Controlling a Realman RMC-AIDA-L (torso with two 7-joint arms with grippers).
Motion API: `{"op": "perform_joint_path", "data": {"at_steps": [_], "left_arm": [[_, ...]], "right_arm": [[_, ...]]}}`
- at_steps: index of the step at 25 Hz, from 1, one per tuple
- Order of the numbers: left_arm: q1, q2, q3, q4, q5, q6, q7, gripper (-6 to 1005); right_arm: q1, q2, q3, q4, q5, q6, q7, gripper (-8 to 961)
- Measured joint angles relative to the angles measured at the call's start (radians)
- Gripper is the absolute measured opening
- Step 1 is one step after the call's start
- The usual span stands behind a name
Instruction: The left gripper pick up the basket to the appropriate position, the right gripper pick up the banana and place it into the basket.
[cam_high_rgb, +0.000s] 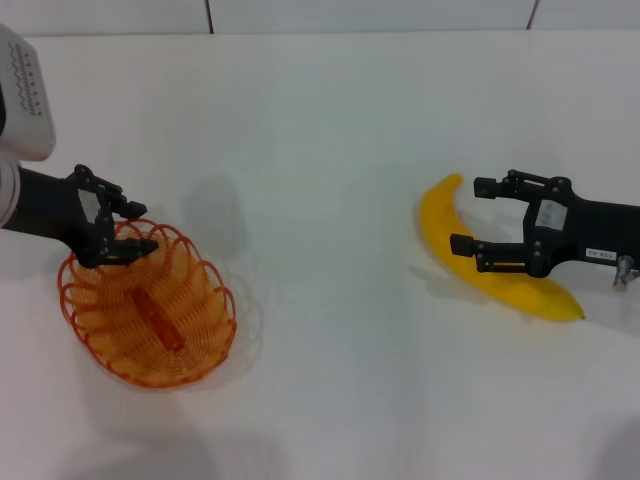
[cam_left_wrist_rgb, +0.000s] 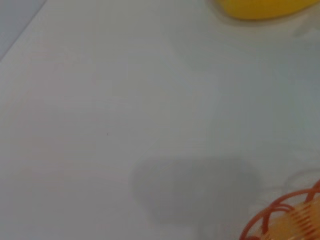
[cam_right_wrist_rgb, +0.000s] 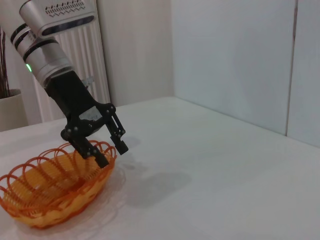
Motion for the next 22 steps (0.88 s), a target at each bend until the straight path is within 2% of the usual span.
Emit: {"op": "perform_joint_path", "data": {"at_steps": [5, 11, 22], "left_arm": [[0.0, 0.0, 0.009, 0.002, 0.006, -0.003, 0.003, 394], [-0.001, 0.001, 0.011, 0.0, 0.007, 0.0, 0.0, 211], [-0.001, 0.001, 0.011, 0.003, 0.008, 0.004, -0.005, 146]], "right_arm": [[0.0, 0.0, 0.001, 0.0, 0.001, 0.0, 0.0, 856], [0.0, 0.0, 0.004, 0.0, 0.001, 0.0, 0.0, 853], [-0.002, 0.0, 0.004, 0.0, 0.001, 0.0, 0.0, 849]]}}
